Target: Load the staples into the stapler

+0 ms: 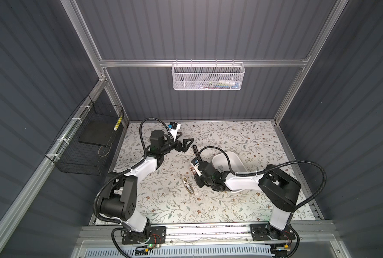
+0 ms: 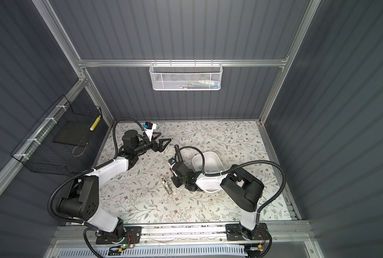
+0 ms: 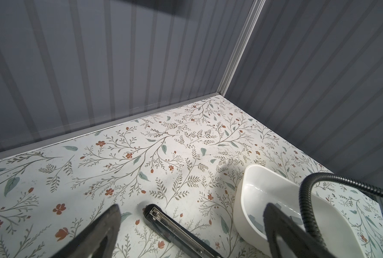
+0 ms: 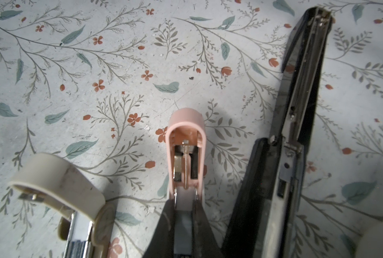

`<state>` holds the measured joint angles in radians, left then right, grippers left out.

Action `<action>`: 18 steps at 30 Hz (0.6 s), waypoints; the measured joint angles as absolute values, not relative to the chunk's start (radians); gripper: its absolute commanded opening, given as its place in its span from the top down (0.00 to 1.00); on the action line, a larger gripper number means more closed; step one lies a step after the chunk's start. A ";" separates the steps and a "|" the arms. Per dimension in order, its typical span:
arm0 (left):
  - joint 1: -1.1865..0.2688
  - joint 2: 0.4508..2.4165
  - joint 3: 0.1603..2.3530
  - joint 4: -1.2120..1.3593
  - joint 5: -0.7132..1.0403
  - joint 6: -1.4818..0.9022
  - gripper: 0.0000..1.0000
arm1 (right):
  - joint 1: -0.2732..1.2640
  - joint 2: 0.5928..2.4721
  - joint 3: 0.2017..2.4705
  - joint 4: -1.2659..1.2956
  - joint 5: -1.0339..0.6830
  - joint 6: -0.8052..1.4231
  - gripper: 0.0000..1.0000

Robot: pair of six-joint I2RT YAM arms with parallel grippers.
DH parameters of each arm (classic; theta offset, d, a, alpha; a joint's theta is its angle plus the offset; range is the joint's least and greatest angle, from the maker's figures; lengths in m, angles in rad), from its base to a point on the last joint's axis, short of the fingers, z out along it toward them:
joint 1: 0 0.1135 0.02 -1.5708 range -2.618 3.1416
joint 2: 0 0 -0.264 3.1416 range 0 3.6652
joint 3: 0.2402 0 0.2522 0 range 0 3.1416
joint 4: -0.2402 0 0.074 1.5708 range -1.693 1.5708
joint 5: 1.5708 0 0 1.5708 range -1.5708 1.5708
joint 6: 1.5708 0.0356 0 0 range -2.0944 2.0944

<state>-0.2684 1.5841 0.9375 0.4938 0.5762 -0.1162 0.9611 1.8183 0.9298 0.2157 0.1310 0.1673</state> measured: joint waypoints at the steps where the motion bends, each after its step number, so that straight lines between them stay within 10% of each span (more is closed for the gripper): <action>1: -0.268 1.584 0.937 0.494 0.576 -0.116 0.01 | 0.962 1.817 0.930 0.216 0.131 0.167 1.00; 18: -0.268 1.584 0.937 0.494 0.576 -0.116 0.00 | 0.963 1.817 0.930 0.213 0.150 0.149 1.00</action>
<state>-0.2684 1.5841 0.9375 0.4938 0.5758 -0.1162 0.9630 1.8168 0.9298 0.2131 0.1505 0.1490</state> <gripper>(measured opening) 0.994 0.133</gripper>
